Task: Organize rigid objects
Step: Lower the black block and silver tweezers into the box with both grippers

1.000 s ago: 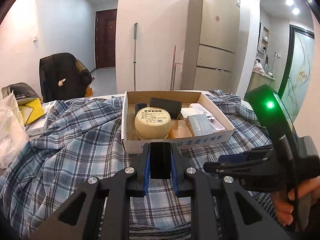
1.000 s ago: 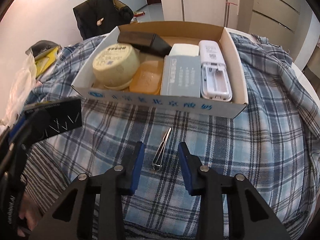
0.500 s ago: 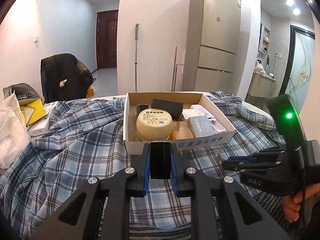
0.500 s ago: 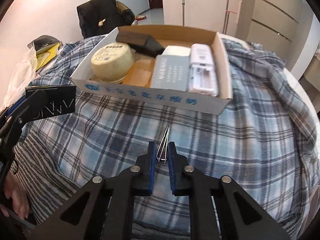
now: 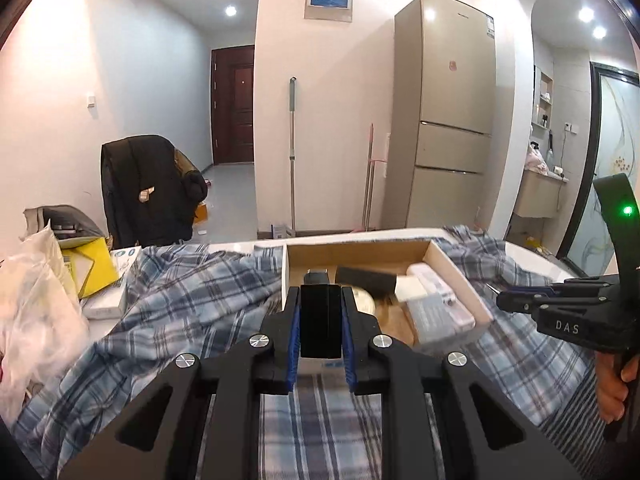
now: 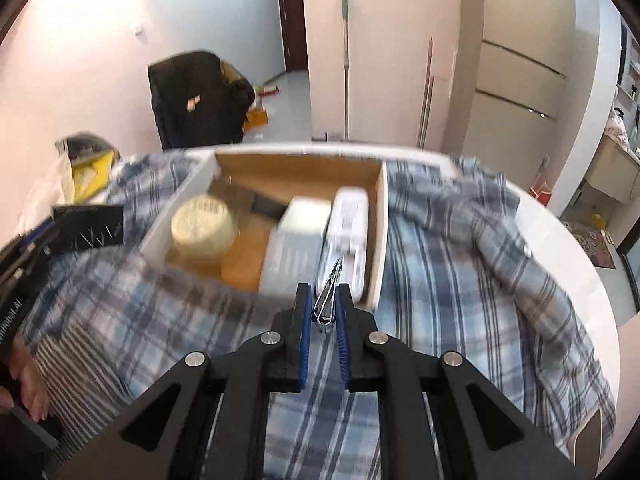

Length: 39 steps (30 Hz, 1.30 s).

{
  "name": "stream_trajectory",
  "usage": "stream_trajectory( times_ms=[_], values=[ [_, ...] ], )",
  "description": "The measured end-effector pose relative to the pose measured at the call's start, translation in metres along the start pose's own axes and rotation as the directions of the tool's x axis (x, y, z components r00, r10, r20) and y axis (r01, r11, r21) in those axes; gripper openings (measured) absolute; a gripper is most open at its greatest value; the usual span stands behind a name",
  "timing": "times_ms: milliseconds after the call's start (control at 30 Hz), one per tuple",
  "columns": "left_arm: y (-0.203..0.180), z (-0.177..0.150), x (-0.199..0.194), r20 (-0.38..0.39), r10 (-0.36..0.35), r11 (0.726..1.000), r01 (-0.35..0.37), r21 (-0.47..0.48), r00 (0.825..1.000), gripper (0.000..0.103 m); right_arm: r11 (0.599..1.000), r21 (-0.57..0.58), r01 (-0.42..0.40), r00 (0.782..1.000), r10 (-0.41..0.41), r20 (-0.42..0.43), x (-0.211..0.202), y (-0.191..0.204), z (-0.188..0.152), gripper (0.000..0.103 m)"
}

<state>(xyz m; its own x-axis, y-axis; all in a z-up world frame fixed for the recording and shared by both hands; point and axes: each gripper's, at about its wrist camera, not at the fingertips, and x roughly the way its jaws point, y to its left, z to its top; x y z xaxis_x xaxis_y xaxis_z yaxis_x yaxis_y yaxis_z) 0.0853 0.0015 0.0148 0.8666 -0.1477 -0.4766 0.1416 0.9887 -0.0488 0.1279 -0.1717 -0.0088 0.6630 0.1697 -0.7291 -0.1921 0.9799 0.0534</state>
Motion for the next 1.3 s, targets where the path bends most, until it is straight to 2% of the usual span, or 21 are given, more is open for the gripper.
stream_trajectory(
  times_ms=[133, 233, 333, 467, 533, 667, 900, 1167, 1267, 1300],
  values=[
    [0.004, 0.016, 0.017, -0.013, -0.011, 1.000, 0.011, -0.012, 1.000, 0.019, 1.000, 0.008, -0.021, 0.999, 0.021, 0.026, 0.006, 0.000, 0.024, 0.011],
    [0.014, 0.026, 0.042, -0.084, -0.065, 0.996, 0.060, -0.066, 0.994, 0.019, 0.999, 0.012, -0.046, 0.999, 0.046, 0.008, 0.021, 0.000, 0.035, 0.011],
    [0.025, 0.029, 0.064, -0.120, -0.080, 0.993, 0.068, -0.097, 0.990, 0.019, 0.998, 0.037, -0.052, 0.997, 0.054, -0.049, 0.042, -0.006, 0.034, 0.011],
    [0.028, 0.025, 0.085, -0.155, -0.053, 0.996, 0.041, -0.081, 0.986, 0.019, 0.994, 0.090, -0.063, 0.991, 0.073, -0.110, 0.066, -0.016, 0.026, 0.011],
    [0.031, 0.021, 0.096, -0.185, -0.062, 0.994, 0.045, -0.095, 0.981, 0.019, 0.994, 0.094, -0.058, 0.991, 0.069, -0.113, 0.070, -0.019, 0.024, 0.011],
    [0.031, 0.016, 0.101, -0.185, -0.041, 0.997, 0.028, -0.072, 0.982, 0.019, 0.993, 0.097, -0.062, 0.991, 0.073, -0.111, 0.070, -0.023, 0.024, 0.011],
    [0.044, 0.009, 0.122, -0.250, -0.076, 0.988, 0.040, -0.146, 0.965, 0.019, 0.993, 0.108, -0.051, 0.994, 0.062, -0.095, 0.067, -0.029, 0.026, 0.011],
    [0.038, 0.014, 0.140, -0.276, -0.082, 0.991, 0.050, -0.121, 0.958, 0.019, 0.997, 0.066, -0.026, 0.997, 0.030, -0.070, 0.063, -0.024, 0.026, 0.011],
    [0.039, 0.017, 0.134, -0.237, -0.075, 0.990, 0.044, -0.132, 0.969, 0.019, 0.996, 0.084, -0.040, 0.996, 0.046, -0.078, 0.065, -0.028, 0.026, 0.011],
    [0.039, 0.019, 0.132, -0.228, -0.075, 0.990, 0.046, -0.131, 0.971, 0.024, 0.995, 0.088, -0.041, 0.996, 0.047, -0.078, 0.065, -0.029, 0.026, 0.011]
  ],
)
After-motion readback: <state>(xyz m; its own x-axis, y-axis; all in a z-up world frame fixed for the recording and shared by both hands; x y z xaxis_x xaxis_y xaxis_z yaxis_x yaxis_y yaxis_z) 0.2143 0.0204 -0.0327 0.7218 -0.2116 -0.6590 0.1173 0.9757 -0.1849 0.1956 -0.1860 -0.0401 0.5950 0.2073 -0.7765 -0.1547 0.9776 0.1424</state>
